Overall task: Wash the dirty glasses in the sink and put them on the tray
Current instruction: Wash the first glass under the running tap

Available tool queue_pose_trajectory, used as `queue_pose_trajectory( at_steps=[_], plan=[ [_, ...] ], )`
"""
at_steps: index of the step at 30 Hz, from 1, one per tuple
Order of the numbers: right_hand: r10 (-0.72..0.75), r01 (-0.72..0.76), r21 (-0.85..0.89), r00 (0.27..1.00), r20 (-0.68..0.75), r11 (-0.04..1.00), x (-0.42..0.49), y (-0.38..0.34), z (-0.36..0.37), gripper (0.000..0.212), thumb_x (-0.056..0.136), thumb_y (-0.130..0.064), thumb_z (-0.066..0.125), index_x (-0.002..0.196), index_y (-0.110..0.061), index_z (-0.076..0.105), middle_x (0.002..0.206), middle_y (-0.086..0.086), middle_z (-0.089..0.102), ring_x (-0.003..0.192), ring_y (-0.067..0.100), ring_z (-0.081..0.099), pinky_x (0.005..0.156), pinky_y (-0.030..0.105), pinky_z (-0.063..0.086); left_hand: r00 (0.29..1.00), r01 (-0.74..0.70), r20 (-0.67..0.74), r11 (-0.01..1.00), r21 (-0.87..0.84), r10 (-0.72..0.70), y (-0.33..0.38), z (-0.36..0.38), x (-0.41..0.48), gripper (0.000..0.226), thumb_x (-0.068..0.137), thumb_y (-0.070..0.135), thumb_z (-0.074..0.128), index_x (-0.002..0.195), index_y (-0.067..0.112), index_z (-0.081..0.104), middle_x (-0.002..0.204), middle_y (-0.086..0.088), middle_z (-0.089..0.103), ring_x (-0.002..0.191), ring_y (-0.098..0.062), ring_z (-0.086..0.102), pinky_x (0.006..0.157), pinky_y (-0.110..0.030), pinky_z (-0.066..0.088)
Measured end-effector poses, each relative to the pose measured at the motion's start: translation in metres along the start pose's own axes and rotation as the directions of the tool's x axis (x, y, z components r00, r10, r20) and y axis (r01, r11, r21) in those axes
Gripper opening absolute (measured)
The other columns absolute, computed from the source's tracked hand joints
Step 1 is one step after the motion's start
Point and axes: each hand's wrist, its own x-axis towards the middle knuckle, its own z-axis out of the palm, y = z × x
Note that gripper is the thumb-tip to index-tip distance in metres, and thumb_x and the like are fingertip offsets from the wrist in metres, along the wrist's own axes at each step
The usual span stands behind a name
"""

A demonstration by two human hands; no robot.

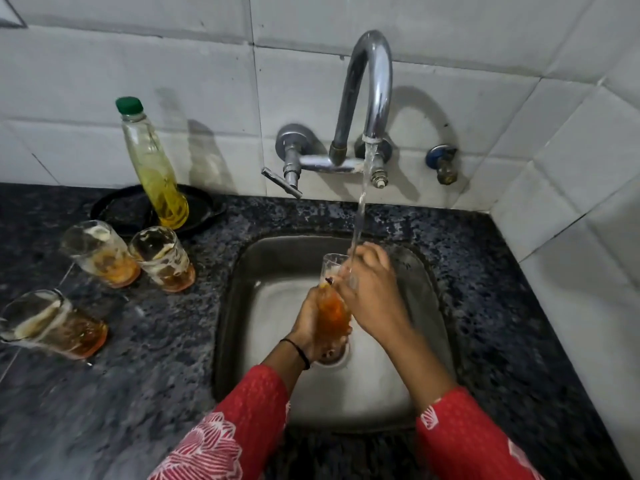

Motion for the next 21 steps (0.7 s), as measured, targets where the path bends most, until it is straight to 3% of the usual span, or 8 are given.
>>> queue_pose_trajectory(
  at_steps=[2,5,8,10,12,14,17,21],
  plan=[
    [0.002,0.006,-0.063,0.993,0.119,0.998,0.009,-0.004,-0.006,0.017,0.093,-0.028,0.054,0.099,-0.015,0.064,0.111,0.008,0.064,0.114,0.024,0.053,0.102,0.035,0.037,0.998,-0.048,-0.049,0.999,0.026,0.049,0.002,-0.008,0.006,0.053,0.090,0.054,0.038,0.114,0.014,0.063,0.098,-0.013,0.065,0.083,-0.024,0.057,0.067,-0.033,0.047],
    [0.003,0.022,-0.097,0.966,0.259,0.995,0.021,-0.012,-0.011,0.014,0.091,-0.023,0.052,0.085,-0.017,0.062,0.095,0.010,0.069,0.093,0.029,0.064,0.077,0.039,0.051,0.992,-0.073,-0.104,0.997,0.018,0.075,0.004,-0.017,0.013,0.039,0.091,0.047,0.043,0.102,0.016,0.062,0.076,-0.005,0.066,0.068,-0.020,0.058,0.060,-0.032,0.047],
    [0.141,-0.126,-0.064,0.919,0.368,0.990,0.035,-0.012,-0.004,0.014,0.084,-0.018,0.055,0.077,-0.023,0.065,0.097,0.008,0.071,0.093,0.028,0.065,0.081,0.040,0.053,0.985,-0.151,-0.095,0.985,-0.087,0.143,0.003,-0.025,0.023,0.035,0.092,0.043,0.044,0.098,0.014,0.064,0.081,-0.007,0.069,0.069,-0.020,0.063,0.061,-0.030,0.051],
    [0.296,-0.350,0.096,0.886,0.357,0.932,0.042,-0.002,0.004,0.012,0.081,-0.018,0.060,0.081,-0.021,0.072,0.095,0.005,0.073,0.091,0.026,0.067,0.082,0.039,0.056,0.980,-0.200,-0.059,0.955,-0.217,0.192,0.001,-0.026,0.026,0.037,0.092,0.045,0.041,0.096,0.015,0.063,0.085,-0.008,0.067,0.072,-0.019,0.062,0.061,-0.030,0.049],
    [0.414,-0.544,0.385,0.831,0.371,0.746,0.043,0.003,0.008,0.010,0.083,-0.015,0.062,0.082,-0.014,0.072,0.089,0.010,0.073,0.082,0.026,0.070,0.080,0.042,0.058,0.972,-0.234,-0.058,0.945,-0.228,0.226,-0.002,-0.029,0.029,0.040,0.094,0.045,0.041,0.097,0.014,0.066,0.089,-0.008,0.068,0.077,-0.018,0.063,0.068,-0.031,0.047],
    [0.426,-0.577,0.497,0.815,0.392,0.647,0.036,0.003,0.015,0.010,0.084,-0.010,0.060,0.080,-0.012,0.069,0.083,0.009,0.072,0.074,0.020,0.070,0.073,0.036,0.060,0.972,-0.236,-0.054,0.961,-0.144,0.230,-0.003,-0.030,0.035,0.045,0.097,0.045,0.036,0.104,0.016,0.069,0.095,-0.007,0.071,0.080,-0.016,0.066,0.073,-0.029,0.050],
    [0.116,-0.205,0.175,0.900,0.420,0.963,0.020,0.004,0.027,0.019,0.081,-0.006,0.054,0.094,-0.013,0.067,0.094,0.009,0.070,0.084,0.021,0.066,0.075,0.036,0.056,0.996,-0.079,-0.049,0.997,-0.026,0.077,0.007,-0.032,0.041,0.053,0.099,0.050,0.021,0.112,0.019,0.063,0.083,-0.004,0.074,0.069,-0.017,0.064,0.055,-0.022,0.050],
    [-0.035,0.186,-0.207,0.820,0.571,0.961,0.007,0.022,0.031,0.037,0.088,-0.012,0.047,0.124,-0.021,0.051,0.113,0.011,0.064,0.097,0.031,0.062,0.077,0.031,0.046,0.992,0.075,-0.105,0.997,0.006,-0.074,0.019,-0.036,0.051,0.057,0.100,0.049,0.015,0.103,0.017,0.061,0.068,-0.004,0.074,0.053,-0.015,0.069,0.044,-0.020,0.052]
  ],
)
